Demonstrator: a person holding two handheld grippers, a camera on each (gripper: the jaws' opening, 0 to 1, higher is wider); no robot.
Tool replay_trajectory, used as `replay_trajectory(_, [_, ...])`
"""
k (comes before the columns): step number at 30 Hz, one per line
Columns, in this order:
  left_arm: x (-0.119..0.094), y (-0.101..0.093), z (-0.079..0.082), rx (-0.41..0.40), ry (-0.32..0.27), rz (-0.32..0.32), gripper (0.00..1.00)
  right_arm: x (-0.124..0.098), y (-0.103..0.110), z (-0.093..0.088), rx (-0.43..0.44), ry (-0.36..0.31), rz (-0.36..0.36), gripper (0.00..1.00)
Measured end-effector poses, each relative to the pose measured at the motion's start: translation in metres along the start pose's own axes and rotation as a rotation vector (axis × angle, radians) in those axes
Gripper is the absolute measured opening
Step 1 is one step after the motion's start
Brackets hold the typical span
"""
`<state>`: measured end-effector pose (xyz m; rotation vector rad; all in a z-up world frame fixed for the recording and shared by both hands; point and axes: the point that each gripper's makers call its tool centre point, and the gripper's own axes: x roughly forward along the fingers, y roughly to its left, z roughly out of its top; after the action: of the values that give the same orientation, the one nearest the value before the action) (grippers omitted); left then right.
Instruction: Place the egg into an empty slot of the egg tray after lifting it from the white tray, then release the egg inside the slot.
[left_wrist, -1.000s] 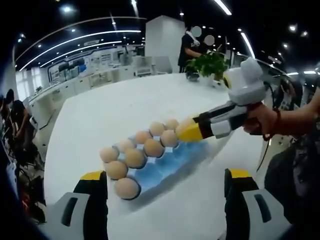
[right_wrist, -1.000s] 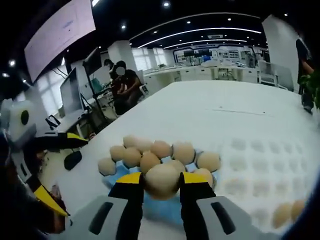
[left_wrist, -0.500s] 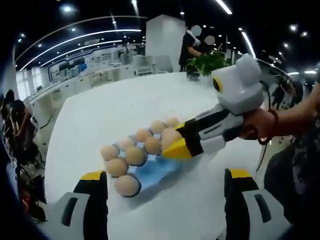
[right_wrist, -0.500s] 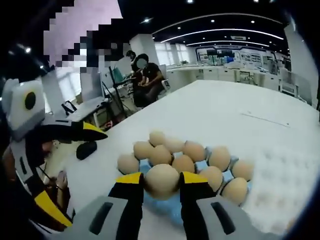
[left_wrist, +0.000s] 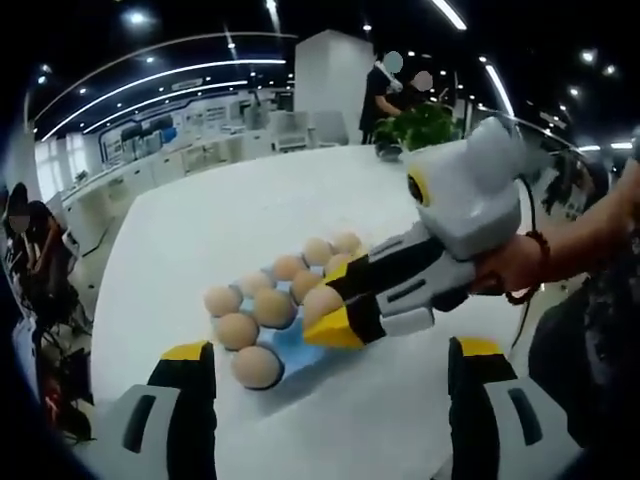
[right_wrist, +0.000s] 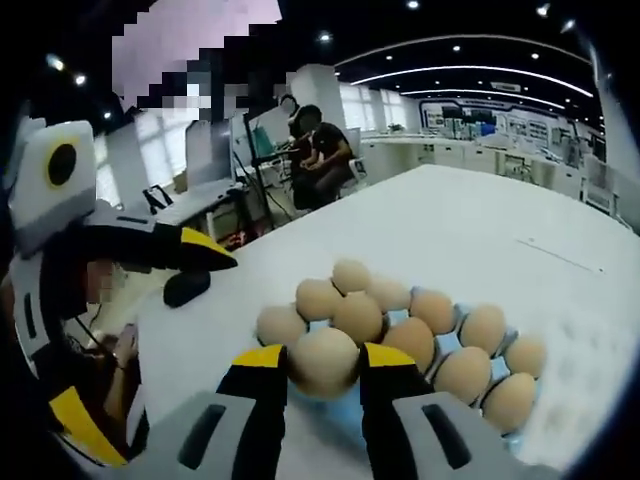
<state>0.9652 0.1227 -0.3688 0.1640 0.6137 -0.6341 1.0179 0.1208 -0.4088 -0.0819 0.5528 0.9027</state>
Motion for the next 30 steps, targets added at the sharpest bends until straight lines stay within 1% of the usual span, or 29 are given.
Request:
replay_trajectory(8, [-0.003, 0.001, -0.004, 0.004, 0.007, 0.009, 0.99, 0.013, 0.006, -0.007, -0.027, 0.021, 0.022, 0.29])
replay_trajectory(10, [-0.004, 0.002, -0.005, -0.003, 0.0, 0.01, 0.99, 0.016, 0.008, -0.008, -0.057, 0.025, 0.026, 0.29])
replay_trajectory(12, [-0.005, 0.002, -0.005, -0.013, -0.008, 0.01, 0.99, 0.018, 0.008, -0.009, -0.065, 0.027, 0.026, 0.29])
replay_trajectory(15, [-0.005, 0.004, -0.006, -0.016, -0.006, 0.015, 0.99, 0.019, 0.006, -0.009, -0.063, 0.026, 0.025, 0.29])
replay_trajectory(17, [-0.005, 0.004, -0.007, -0.017, -0.005, 0.015, 0.99, 0.021, 0.009, -0.011, -0.059, 0.038, 0.042, 0.29])
replay_trajectory(23, [-0.003, 0.005, -0.008, -0.015, -0.003, 0.008, 0.99, 0.022, 0.011, -0.012, -0.062, 0.046, 0.038, 0.29])
replay_trajectory(26, [-0.003, 0.006, -0.007, -0.01, -0.003, 0.009, 0.99, 0.021, 0.011, -0.013, -0.095, 0.052, 0.031, 0.28])
replay_trajectory(28, [-0.003, 0.006, -0.007, -0.011, -0.004, 0.009, 0.99, 0.02, 0.009, -0.014, -0.175, 0.063, 0.014, 0.27])
replay_trajectory(29, [-0.003, 0.006, -0.006, -0.013, -0.009, 0.01, 0.99, 0.02, 0.011, -0.016, -0.189, 0.07, 0.01, 0.27])
replay_trajectory(30, [-0.003, 0.006, -0.005, -0.014, -0.011, 0.01, 0.99, 0.02, 0.012, -0.016, -0.17, 0.066, 0.013, 0.28])
